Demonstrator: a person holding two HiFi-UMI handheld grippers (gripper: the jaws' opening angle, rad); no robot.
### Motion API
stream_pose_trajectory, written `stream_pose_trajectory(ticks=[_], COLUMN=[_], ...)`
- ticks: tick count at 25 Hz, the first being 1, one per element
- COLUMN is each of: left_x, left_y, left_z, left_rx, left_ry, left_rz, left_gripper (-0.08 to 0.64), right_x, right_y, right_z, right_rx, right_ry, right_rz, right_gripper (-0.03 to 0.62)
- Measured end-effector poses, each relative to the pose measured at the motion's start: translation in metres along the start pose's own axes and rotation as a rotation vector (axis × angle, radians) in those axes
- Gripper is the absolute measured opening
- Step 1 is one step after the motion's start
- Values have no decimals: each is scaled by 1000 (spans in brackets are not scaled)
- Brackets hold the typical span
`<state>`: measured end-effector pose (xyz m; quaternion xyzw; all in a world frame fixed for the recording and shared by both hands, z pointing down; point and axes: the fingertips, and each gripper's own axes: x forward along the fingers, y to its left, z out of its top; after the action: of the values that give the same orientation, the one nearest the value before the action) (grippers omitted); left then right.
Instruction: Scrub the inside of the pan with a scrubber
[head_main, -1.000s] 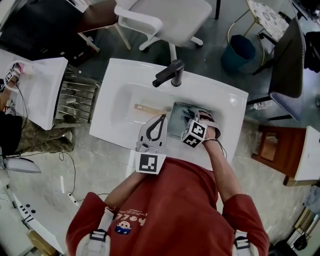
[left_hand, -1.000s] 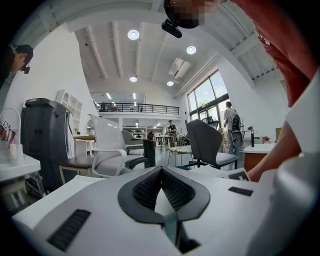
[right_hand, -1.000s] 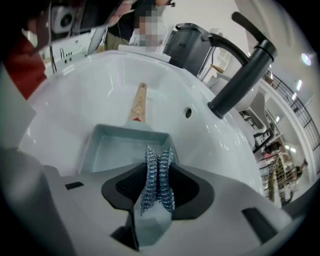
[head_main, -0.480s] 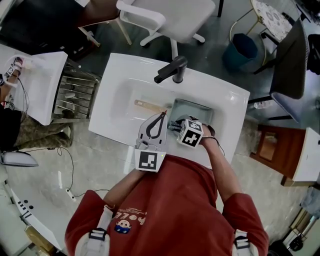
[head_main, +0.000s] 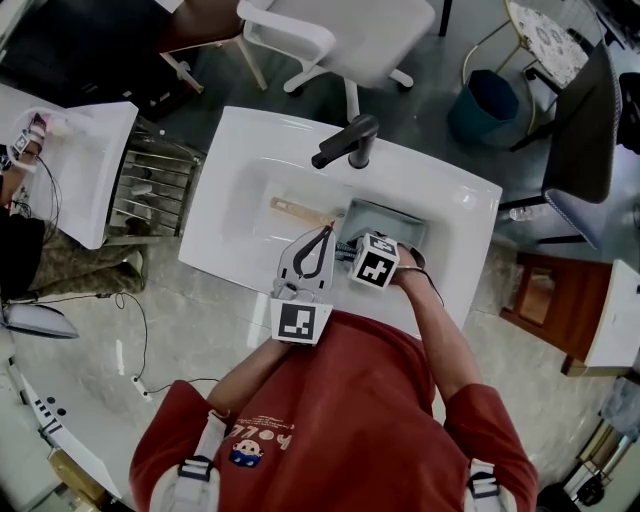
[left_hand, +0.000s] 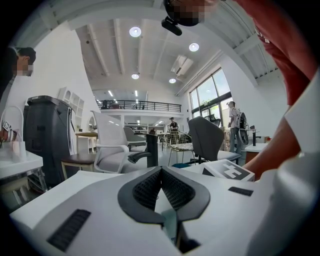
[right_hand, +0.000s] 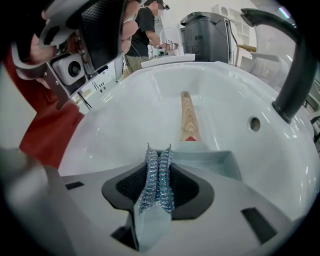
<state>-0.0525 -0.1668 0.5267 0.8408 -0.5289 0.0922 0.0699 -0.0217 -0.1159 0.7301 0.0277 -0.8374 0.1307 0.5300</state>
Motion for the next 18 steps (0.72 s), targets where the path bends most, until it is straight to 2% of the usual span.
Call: stream_pose_trajectory(ticks=[10, 18], left_x=[2, 1], left_y=[-2, 0], left_z=[-1, -5], left_rx=[3, -2], left_ry=[4, 12], left_rz=[-7, -5], left_gripper=[14, 14], right_x=[1, -4], right_y=[-7, -43], right_z=[1, 3], right_rx=[-11, -21], right_ry=[15, 2], right_rz=[-50, -233], right_gripper=[154, 155])
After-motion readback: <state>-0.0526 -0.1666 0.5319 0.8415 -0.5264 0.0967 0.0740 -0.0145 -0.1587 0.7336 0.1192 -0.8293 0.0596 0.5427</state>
